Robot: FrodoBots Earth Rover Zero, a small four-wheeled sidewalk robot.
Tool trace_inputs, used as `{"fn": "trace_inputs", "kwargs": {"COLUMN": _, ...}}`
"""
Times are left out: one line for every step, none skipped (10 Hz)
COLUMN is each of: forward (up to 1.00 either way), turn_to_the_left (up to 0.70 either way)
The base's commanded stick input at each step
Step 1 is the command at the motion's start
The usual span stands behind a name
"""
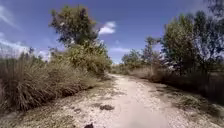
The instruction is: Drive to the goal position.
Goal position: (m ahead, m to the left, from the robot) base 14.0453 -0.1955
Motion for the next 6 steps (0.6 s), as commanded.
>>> {"fn": "trace_inputs", "kwargs": {"forward": 0.7, "turn_to_the_left": -0.27}}
{"fn": "trace_inputs", "kwargs": {"forward": 0.7, "turn_to_the_left": -0.27}}
{"fn": "trace_inputs", "kwargs": {"forward": 0.7, "turn_to_the_left": -0.27}}
{"fn": "trace_inputs", "kwargs": {"forward": 0.7, "turn_to_the_left": -0.27}}
{"fn": "trace_inputs", "kwargs": {"forward": 0.7, "turn_to_the_left": -0.27}}
{"fn": "trace_inputs", "kwargs": {"forward": 0.7, "turn_to_the_left": -0.27}}
